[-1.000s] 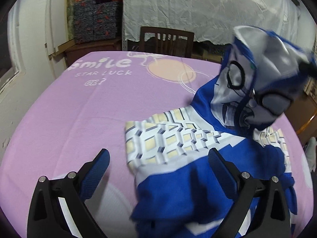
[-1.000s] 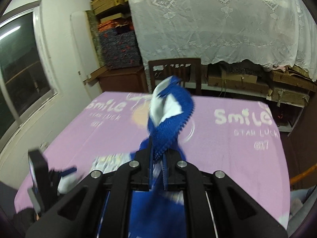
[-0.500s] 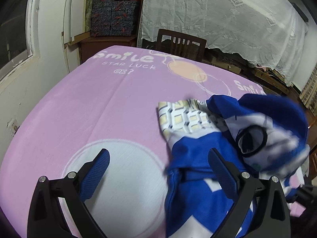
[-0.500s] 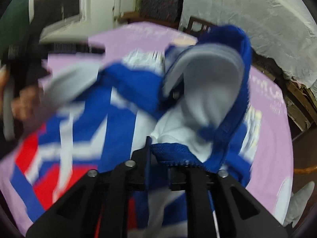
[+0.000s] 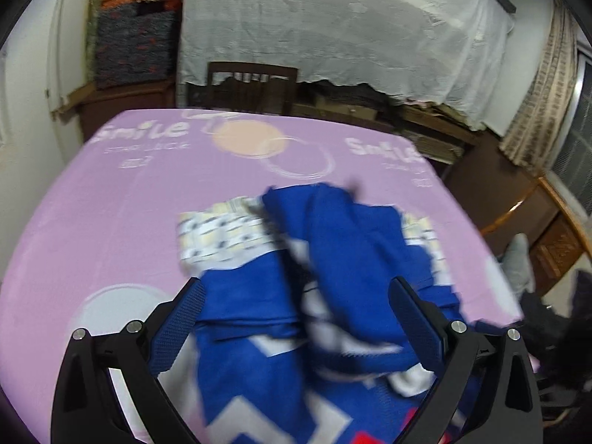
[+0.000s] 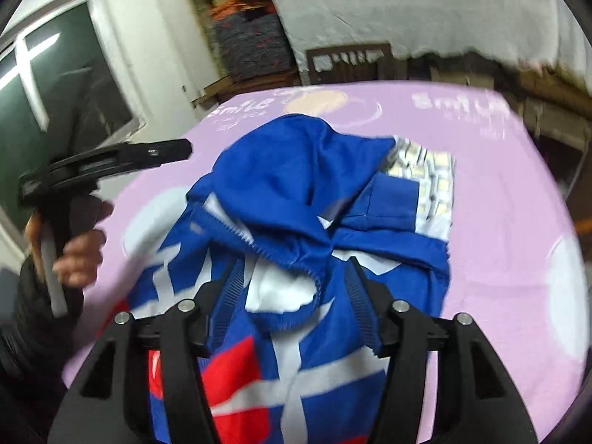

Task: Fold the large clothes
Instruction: 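Fold the hood down over the jacket body with the right tool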

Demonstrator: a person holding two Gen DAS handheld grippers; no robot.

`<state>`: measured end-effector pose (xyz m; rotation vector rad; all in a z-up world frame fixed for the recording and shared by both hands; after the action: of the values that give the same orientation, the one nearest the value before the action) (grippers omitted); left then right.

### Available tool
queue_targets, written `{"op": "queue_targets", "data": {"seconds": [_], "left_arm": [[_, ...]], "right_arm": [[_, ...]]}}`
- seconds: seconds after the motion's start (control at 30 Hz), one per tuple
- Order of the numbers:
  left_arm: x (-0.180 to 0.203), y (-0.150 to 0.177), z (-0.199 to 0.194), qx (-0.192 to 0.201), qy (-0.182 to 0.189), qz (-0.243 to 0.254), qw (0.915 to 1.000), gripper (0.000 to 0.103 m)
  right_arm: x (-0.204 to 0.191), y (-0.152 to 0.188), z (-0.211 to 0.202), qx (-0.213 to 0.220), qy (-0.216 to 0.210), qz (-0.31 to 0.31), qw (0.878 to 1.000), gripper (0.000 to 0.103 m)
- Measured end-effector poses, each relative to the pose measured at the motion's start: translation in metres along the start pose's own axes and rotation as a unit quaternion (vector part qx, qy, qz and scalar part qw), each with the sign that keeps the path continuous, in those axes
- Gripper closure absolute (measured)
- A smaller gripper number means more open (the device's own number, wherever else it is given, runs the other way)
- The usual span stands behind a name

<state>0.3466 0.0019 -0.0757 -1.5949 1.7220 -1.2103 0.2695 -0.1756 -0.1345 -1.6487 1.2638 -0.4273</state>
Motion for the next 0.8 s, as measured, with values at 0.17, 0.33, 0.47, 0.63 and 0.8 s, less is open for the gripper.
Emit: {"op": "queue_targets", "data": {"seconds": [0.17, 0.33, 0.47, 0.63, 0.8], "left_arm": [[0.004, 0.024, 0.049, -0.071, -0.046, 0.034, 0.9959, 0.004], [-0.015, 0.052, 0.066, -0.109, -0.045, 0.017, 0.9929, 0.057], [-0.01, 0.058, 0.045, -0.096, -0.034, 0.037, 0.9941, 0.075], [-0.006, 0.078, 0.041, -0.104, -0.033, 0.053, 0.9925, 0.073], [-0.012, 0.079, 0.041, -0.112, -0.036, 0.051, 0.9918, 0.065]], "right_arm": [[0.009, 0.009, 0.032, -0.033, 0.007, 0.029, 0.999, 0.045], [0.002, 0.033, 0.055, -0.086, 0.017, -0.008, 0.996, 0.099], [-0.001, 0.018, 0.041, -0.051, 0.037, -0.036, 0.997, 0.1], [0.007, 0.012, 0.028, -0.036, 0.077, -0.064, 0.994, 0.1], [0.005, 0.05, 0.035, -0.09, 0.08, -0.108, 0.987, 0.097]]}}
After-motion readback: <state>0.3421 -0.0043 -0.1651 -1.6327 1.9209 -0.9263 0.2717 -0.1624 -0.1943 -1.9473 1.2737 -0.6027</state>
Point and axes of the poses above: each gripper's, at about its wrist camera, not at the fingertips, and z roughly the way its jaws point, x to its right, y to its underside, the point moved 5 cm from there along z, roughly the way its jaws point, and after that the axes turned 14 degrees about x, right-handed, at the moved point
